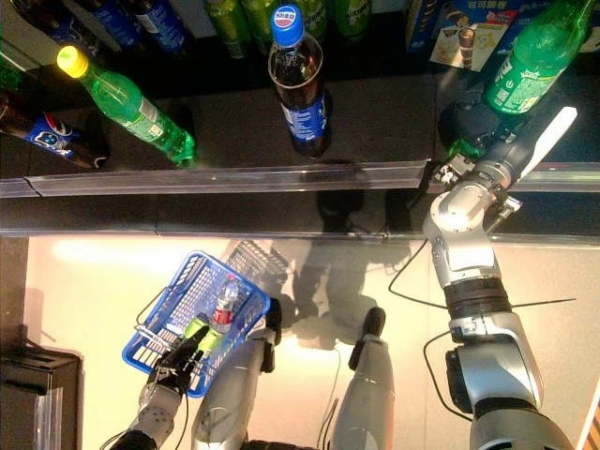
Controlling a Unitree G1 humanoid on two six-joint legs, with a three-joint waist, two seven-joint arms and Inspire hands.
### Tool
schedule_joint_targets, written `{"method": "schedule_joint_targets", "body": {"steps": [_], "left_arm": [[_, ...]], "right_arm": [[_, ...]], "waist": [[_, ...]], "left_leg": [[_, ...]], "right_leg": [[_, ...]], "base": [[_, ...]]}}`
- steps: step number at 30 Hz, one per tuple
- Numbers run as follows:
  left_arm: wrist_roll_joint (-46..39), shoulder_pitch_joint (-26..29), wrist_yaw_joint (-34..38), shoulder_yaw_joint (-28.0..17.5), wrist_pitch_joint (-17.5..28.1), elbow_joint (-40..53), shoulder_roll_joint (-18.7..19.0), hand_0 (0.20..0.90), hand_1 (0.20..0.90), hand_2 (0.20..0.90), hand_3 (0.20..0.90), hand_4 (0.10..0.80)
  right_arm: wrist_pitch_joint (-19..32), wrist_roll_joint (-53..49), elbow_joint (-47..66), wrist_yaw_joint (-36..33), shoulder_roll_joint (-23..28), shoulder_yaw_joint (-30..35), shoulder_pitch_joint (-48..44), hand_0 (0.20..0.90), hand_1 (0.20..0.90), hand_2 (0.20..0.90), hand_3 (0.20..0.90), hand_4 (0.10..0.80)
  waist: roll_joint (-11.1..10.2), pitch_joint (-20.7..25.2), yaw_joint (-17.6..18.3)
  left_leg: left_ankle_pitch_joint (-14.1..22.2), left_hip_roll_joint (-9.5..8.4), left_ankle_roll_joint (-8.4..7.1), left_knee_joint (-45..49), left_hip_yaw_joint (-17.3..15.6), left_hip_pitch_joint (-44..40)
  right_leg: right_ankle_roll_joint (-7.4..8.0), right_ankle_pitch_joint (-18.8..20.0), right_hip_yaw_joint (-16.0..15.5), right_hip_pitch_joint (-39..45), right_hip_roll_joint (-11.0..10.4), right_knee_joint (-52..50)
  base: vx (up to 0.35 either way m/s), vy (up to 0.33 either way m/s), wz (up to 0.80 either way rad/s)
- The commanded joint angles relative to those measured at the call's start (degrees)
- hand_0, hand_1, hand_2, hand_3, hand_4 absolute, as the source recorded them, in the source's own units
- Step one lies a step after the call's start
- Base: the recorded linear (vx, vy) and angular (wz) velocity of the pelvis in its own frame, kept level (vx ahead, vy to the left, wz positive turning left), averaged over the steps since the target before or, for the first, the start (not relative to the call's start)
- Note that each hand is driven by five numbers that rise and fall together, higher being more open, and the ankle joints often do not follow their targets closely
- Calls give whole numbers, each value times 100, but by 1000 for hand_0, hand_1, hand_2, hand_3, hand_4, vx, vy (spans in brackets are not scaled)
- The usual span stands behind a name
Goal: Pick up the drink and place into the basket.
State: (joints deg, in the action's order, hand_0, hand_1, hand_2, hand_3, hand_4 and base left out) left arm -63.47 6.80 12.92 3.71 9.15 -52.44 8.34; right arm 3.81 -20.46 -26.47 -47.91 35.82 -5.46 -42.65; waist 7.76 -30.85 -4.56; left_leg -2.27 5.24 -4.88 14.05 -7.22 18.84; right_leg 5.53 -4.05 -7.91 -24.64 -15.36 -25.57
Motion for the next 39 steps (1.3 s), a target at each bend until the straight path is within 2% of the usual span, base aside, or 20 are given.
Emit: {"method": "schedule_joint_targets", "body": {"steps": [1, 5, 10, 15, 20, 26, 27, 28, 29, 30, 32, 33, 34, 39], "left_arm": [[-165, -728, -77, -186, 467, 387, 324, 300, 300, 300, 200, 100], [-227, -843, -111, -307, 510, 360, 304, 300, 300, 300, 200, 100], [-316, -985, -74, -571, 618, 346, 262, 300, 300, 300, 200, 100], [6, -1161, -89, -901, 759, 388, 306, 300, 300, 300, 200, 100], [113, -1310, -232, -1096, 1018, 604, 347, 300, 300, 300, 200, 100], [246, -1494, -463, -1337, 1170, 929, 395, 300, 300, 300, 200, 100], [347, -1507, -502, -1376, 1176, 1018, 400, 300, 300, 300, 200, 100], [513, -1466, -567, -1353, 1158, 1140, 471, 300, 300, 300, 200, 100], [515, -1470, -564, -1351, 1157, 1144, 471, 300, 300, 300, 200, 100], [627, -1432, -699, -1314, 1119, 1258, 533, 300, 300, 300, 200, 100], [688, -1423, -745, -1296, 1079, 1312, 563, 300, 300, 300, 200, 100], [895, -1385, -907, -1199, 1083, 1503, 682, 300, 300, 300, 200, 100], [842, -1361, -1036, -1155, 1073, 1587, 754, 300, 300, 300, 200, 100], [724, -1338, -1439, -924, 1094, 2141, 994, 300, 300, 300, 200, 100]], "right_arm": [[604, 338, 1154, -431, 779, 437, -569, 300, 300, 300, 200, 100], [685, 335, 1469, -355, 784, 618, -175, 300, 300, 300, 200, 100], [747, 561, 2341, -45, 529, 821, 591, 300, 300, 300, 200, 100], [907, 653, 3295, 439, 76, 912, 1477, 300, 300, 300, 200, 100], [1067, 514, 4054, 1242, -251, 833, 2129, 300, 300, 300, 200, 100], [1148, -138, 4780, 2974, -511, 448, 2833, 300, 300, 300, 200, 100], [1205, -402, 4894, 3402, -537, 379, 2956, 300, 300, 300, 200, 100], [1269, -665, 5113, 3813, -528, 276, 3150, 300, 300, 300, 200, 100], [1270, -670, 5114, 3819, -529, 280, 3156, 300, 300, 300, 200, 100], [1320, -1035, 5218, 4236, -518, 207, 3261, 300, 300, 300, 200, 100], [1352, -1159, 5231, 4347, -511, 178, 3289, 300, 300, 300, 200, 100], [1297, -1909, 5330, 5032, -550, -12, 3336, 300, 300, 300, 200, 100], [1204, -2155, 5393, 5374, -618, -218, 3298, 300, 300, 300, 200, 100], [923, -2716, 5512, 6531, -818, -1254, 2937, 300, 300, 300, 200, 100]], "waist": [[9, 106, 188], [-63, 236, 235], [-200, 457, 309], [-412, 788, 365], [-570, 1194, 316], [-634, 1699, 180], [-637, 1775, 181], [-656, 1864, 207], [-656, 1870, 214], [-672, 1913, 200], [-681, 1930, 201], [-682, 1964, 135], [-667, 1990, 89], [-605, 2115, -155]], "left_leg": [[139, 270, -150, 1060, 463, -105], [214, 287, -148, 1096, 418, -315], [400, 301, -129, 1155, 354, -591], [620, 297, -83, 901, 276, -993], [699, 204, -40, 286, 273, -1439], [488, 155, -2, -471, 524, -1805], [436, 162, 4, -611, 613, -1868], [372, 160, 11, -769, 807, -1893], [369, 161, 9, -775, 816, -1891], [332, 159, -4, -793, 922, -1877], [327, 157, -14, -779, 971, -1860], [292, 211, -68, -769, 1026, -1829], [252, 257, -96, -812, 1028, -1836], [-3, 350, -154, -1187, 1128, -1914]], "right_leg": [[-103, 154, -36, 507, -69, 332], [-90, 151, -4, 775, -85, 443], [-55, 141, 39, 1167, -116, 584], [48, 209, 96, 1654, -91, 958], [179, 392, 130, 2167, -15, 1598], [312, 576, 187, 2425, 18, 2062], [289, 522, 281, 2441, 89, 2048], [228, 423, 482, 2442, 251, 2023], [226, 418, 473, 2441, 252, 2019], [185, 369, 533, 2462, 328, 2009], [172, 356, 502, 2487, 338, 2015], [114, 291, 359, 2556, 387, 2011], [100, 278, 262, 2587, 397, 2022], [60, 264, -11, 2728, 426, 2159]], "base": [[0, 0, 0], [-16, 72, -2], [28, 69, 1], [59, 38, -1], [28, 13, 1], [18, 15, 7], [32, -18, 18], [21, -22, 32], [6, -53, 57], [-8, -48, 67], [-22, -53, 63], [-57, -59, 52], [-77, -62, 56], [-48, -1, 27]]}}
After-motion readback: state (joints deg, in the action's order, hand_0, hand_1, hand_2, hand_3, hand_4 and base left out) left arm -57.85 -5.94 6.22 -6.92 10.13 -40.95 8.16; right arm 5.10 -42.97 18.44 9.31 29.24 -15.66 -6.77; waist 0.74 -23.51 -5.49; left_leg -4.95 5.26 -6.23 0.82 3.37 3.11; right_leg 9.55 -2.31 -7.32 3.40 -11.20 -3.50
